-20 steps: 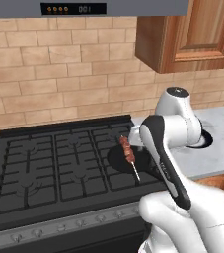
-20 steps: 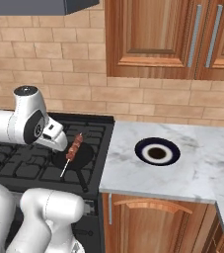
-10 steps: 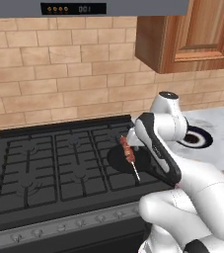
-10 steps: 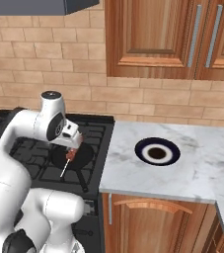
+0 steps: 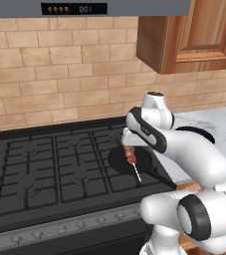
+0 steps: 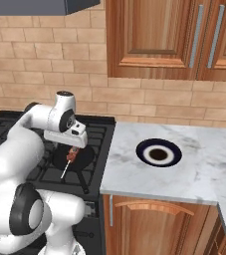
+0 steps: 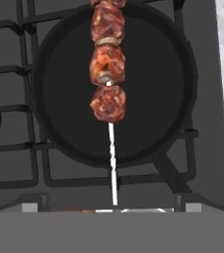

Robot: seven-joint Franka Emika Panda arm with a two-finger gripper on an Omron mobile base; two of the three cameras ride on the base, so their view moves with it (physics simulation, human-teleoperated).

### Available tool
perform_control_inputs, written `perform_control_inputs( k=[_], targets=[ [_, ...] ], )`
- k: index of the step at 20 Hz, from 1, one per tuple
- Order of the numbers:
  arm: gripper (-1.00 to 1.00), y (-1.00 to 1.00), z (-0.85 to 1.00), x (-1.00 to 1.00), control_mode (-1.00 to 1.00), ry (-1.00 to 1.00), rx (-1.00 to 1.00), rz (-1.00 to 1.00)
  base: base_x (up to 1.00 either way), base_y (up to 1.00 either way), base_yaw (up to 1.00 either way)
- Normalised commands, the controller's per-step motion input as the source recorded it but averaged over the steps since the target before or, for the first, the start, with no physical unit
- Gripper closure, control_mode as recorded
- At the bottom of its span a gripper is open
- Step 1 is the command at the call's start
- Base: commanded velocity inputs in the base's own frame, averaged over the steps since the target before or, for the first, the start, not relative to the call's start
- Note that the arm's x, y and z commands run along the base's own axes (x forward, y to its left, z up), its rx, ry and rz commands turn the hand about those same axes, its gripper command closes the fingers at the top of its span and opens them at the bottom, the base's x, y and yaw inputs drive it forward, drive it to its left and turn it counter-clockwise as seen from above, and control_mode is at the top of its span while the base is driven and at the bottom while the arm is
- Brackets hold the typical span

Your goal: Place the cold items (kiwi and apple) from the fridge in one tupperware on the dining counter. Place the warm items (kebab skewer and hot dog) in the stove area in another tupperware.

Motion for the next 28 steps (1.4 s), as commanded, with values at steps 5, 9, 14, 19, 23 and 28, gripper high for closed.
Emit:
perform_control_inputs(
  k=[5, 9, 14, 19, 23, 28],
  targets=[
    [-1.0, 0.05, -0.45, 0.33, -1.0, 0.0, -0.01, 0.0, 0.0, 0.0, 0.0],
    [-1.0, 0.02, -0.46, 0.3, -1.0, 0.0, 0.0, 0.0, 0.0, 0.0, 0.0],
    [-1.0, 0.0, -0.43, 0.33, -1.0, 0.0, 0.0, 0.0, 0.0, 0.0, 0.0],
    [-1.0, 0.05, -0.27, 0.45, -1.0, 0.0, 0.0, -0.02, 0.0, 0.0, 0.0],
    [-1.0, 0.06, -0.3, 0.22, -1.0, 0.0, 0.0, 0.0, 0.0, 0.0, 0.0],
    [-1.0, 0.0, -0.32, 0.0, -1.0, 0.0, 0.0, 0.0, 0.0, 0.0, 0.0]
  ],
)
